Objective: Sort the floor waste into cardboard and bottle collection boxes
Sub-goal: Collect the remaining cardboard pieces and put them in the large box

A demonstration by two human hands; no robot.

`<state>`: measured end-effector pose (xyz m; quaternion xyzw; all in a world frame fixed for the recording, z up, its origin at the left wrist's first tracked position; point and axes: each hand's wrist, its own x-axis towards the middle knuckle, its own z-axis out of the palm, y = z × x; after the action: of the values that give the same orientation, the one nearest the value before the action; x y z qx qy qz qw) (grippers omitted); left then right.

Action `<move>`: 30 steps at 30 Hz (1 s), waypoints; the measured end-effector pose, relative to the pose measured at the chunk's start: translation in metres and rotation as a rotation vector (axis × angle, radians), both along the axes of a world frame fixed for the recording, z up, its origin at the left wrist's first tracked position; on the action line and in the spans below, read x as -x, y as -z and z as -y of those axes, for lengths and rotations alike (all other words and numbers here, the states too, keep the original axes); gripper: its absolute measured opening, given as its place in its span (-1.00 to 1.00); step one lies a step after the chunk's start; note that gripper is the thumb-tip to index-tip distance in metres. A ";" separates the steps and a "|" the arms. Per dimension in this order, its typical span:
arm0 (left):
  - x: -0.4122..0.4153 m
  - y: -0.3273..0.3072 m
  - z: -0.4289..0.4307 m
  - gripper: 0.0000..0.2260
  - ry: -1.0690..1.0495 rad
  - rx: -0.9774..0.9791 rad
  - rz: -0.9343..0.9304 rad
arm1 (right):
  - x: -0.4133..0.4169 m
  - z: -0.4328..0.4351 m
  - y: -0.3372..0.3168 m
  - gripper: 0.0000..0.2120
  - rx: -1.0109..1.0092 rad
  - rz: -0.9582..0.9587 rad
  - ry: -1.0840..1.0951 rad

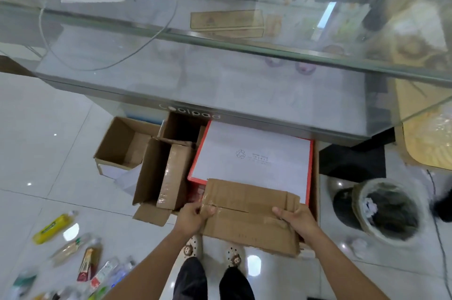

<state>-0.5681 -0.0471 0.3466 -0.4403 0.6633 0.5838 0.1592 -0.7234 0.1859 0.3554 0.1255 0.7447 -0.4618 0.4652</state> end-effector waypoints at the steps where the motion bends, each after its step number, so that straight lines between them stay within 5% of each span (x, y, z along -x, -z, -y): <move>1: 0.003 0.001 0.002 -0.93 0.036 0.017 -0.008 | -0.002 -0.002 0.005 -0.87 -0.006 -0.004 0.002; 5: 0.012 0.005 0.006 -0.91 0.170 0.076 0.018 | -0.014 -0.011 0.023 -0.77 0.010 -0.012 0.076; 13: -0.012 0.003 0.023 -0.64 0.086 0.153 -0.011 | -0.025 0.012 0.043 -0.72 0.081 -0.022 0.058; 18: -0.008 0.015 0.040 -0.84 0.077 0.244 0.052 | -0.024 0.036 0.059 -0.81 0.051 -0.052 0.034; 25: 0.011 0.017 0.047 -0.80 0.155 0.270 0.120 | -0.008 0.042 0.065 -0.66 -0.026 -0.014 0.037; 28: 0.007 0.012 0.046 -0.78 0.161 0.246 0.128 | -0.011 0.040 0.052 -0.74 -0.005 0.093 0.110; 30: 0.001 0.006 0.043 -0.78 0.115 0.220 0.109 | -0.013 0.037 0.044 -0.62 0.040 0.179 0.148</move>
<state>-0.5695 -0.0905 0.3405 -0.4476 0.7378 0.4726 0.1788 -0.7102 0.1487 0.3111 0.2114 0.6797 -0.4965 0.4969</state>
